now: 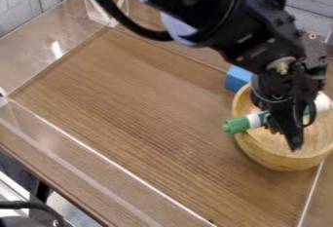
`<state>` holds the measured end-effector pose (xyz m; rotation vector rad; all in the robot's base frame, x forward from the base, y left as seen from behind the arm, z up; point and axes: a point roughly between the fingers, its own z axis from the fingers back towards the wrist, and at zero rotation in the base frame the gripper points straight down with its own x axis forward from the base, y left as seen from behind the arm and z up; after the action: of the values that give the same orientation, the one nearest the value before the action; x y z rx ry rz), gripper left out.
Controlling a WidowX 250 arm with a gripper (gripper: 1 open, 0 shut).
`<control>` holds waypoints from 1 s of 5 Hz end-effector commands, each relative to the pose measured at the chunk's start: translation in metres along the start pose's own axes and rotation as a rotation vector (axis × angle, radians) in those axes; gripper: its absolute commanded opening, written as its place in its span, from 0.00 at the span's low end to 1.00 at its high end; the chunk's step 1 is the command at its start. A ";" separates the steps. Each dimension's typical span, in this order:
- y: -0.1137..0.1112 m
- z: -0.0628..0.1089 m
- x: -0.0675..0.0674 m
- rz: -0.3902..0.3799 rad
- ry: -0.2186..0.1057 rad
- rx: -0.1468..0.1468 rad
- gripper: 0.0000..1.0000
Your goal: Put the green marker in the brown bowl
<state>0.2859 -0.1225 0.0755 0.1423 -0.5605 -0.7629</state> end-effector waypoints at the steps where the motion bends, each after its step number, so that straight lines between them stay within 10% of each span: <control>1: -0.001 0.003 0.009 0.011 -0.035 0.004 0.00; 5: -0.008 -0.002 0.007 0.040 -0.037 -0.001 0.00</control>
<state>0.2844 -0.1271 0.0659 0.1254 -0.5671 -0.7284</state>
